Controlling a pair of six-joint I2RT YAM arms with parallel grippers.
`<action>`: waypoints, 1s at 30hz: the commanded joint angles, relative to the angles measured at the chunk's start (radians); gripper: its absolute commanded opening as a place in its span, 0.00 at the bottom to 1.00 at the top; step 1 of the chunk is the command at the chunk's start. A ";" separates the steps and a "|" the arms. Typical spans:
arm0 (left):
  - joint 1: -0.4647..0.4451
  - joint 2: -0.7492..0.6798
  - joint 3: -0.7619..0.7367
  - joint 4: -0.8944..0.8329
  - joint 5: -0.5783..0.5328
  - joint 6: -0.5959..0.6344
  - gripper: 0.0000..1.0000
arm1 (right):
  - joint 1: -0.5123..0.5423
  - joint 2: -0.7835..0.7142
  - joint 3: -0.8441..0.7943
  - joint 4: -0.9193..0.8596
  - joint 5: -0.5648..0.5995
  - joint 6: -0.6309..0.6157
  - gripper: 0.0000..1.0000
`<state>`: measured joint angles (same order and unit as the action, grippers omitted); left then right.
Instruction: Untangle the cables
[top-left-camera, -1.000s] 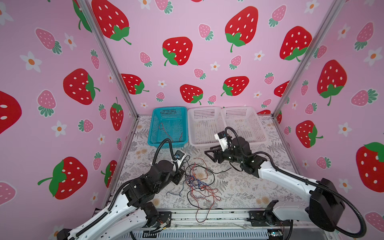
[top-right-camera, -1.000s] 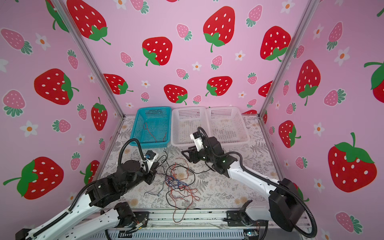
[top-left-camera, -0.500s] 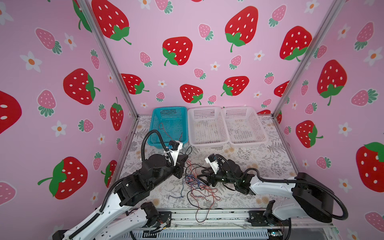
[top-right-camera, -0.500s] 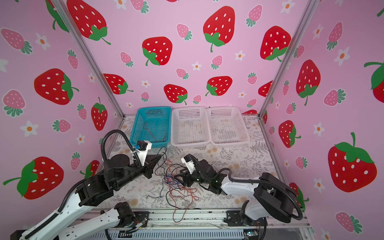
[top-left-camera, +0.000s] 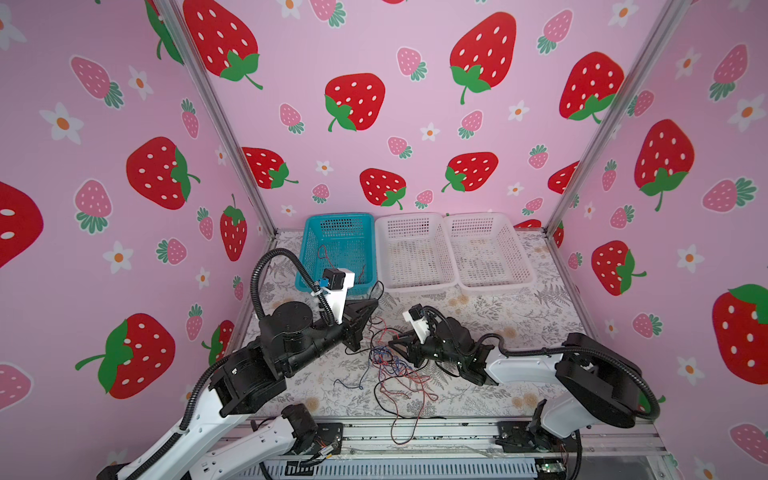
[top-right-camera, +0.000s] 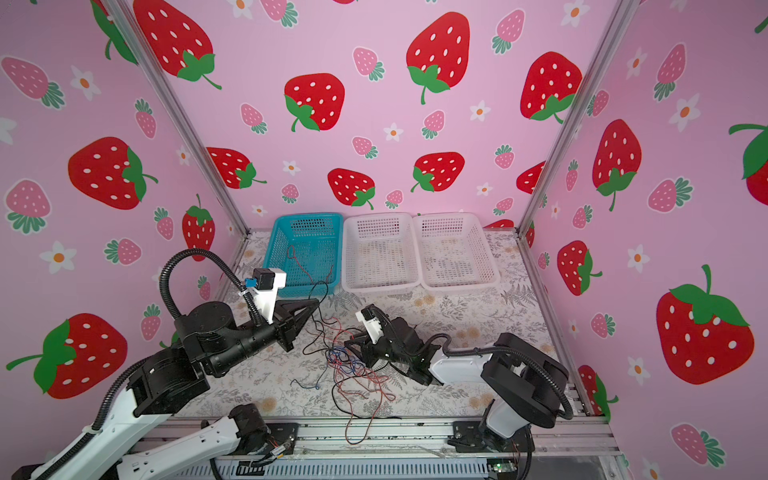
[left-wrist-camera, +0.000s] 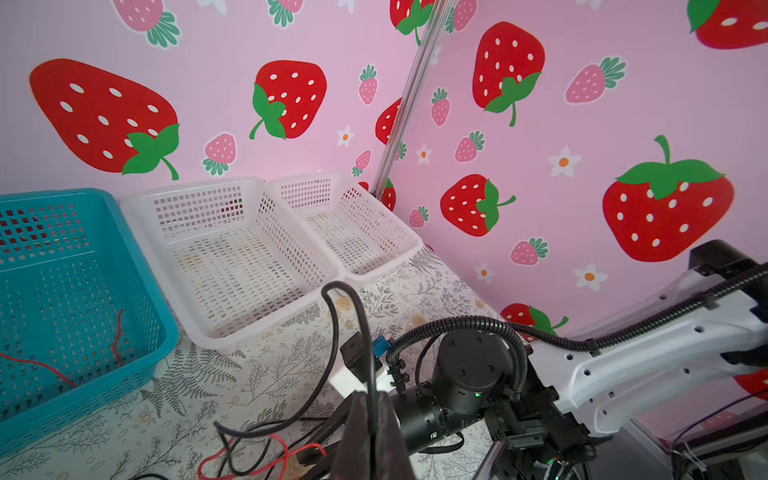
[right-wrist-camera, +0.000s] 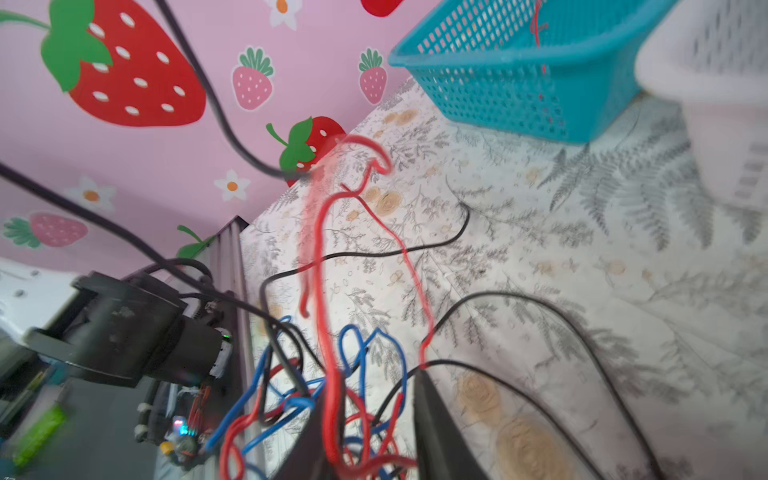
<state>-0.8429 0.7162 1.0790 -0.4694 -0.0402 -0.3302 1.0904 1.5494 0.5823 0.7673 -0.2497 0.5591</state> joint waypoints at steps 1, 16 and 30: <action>-0.005 0.002 0.065 0.032 0.009 -0.013 0.00 | 0.003 0.006 0.008 0.023 0.047 -0.014 0.14; -0.004 0.149 0.359 -0.071 -0.083 0.043 0.00 | -0.023 -0.029 -0.129 -0.046 0.142 0.051 0.04; 0.002 0.284 0.401 -0.038 -0.053 0.006 0.00 | -0.017 -0.401 -0.002 -0.349 0.192 -0.219 0.61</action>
<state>-0.8444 0.9958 1.4353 -0.5423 -0.1139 -0.3073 1.0721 1.1961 0.5415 0.4564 -0.0353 0.4278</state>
